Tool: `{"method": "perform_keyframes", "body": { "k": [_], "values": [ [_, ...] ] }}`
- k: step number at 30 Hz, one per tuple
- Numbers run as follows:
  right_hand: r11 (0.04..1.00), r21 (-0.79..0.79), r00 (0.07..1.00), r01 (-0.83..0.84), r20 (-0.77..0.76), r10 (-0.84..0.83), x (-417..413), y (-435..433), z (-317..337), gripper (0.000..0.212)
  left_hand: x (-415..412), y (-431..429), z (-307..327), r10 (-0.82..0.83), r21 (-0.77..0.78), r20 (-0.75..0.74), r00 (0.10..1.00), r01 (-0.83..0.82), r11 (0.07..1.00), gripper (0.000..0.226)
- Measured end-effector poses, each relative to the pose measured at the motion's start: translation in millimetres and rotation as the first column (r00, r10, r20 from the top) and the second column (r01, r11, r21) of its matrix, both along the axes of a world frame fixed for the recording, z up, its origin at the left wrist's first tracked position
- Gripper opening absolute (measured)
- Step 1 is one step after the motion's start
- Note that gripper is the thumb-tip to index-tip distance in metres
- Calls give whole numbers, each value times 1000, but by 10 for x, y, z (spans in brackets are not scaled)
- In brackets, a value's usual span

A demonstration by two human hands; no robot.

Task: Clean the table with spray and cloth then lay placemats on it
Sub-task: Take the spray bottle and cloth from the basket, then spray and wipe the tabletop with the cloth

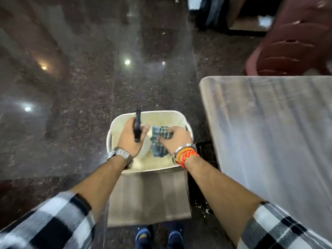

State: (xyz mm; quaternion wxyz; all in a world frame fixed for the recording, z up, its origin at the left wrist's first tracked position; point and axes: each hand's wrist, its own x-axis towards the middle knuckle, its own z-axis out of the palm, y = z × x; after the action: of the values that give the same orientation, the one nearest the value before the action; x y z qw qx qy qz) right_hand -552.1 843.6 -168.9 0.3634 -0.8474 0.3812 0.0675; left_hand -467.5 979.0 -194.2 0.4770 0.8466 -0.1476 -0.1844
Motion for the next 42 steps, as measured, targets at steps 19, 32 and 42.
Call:
{"method": "perform_keyframes", "body": {
  "k": [19,32,42],
  "values": [
    [811,-195,813,552,341,-471,-2410,-1517,1225,27,-1464,-1871,1648,-124,199,-151,981,153,968,58],
    [914,-134,880,383,353,-317,-3485,-2253,1472,22,-2606,-2218,1977,91,178,-202,975,-54,982,50],
    [943,-124,909,308,330,-253,-3701,-2143,1401,18,-2920,-2338,2035,38,232,-208,977,12,973,33]
  ]
}}
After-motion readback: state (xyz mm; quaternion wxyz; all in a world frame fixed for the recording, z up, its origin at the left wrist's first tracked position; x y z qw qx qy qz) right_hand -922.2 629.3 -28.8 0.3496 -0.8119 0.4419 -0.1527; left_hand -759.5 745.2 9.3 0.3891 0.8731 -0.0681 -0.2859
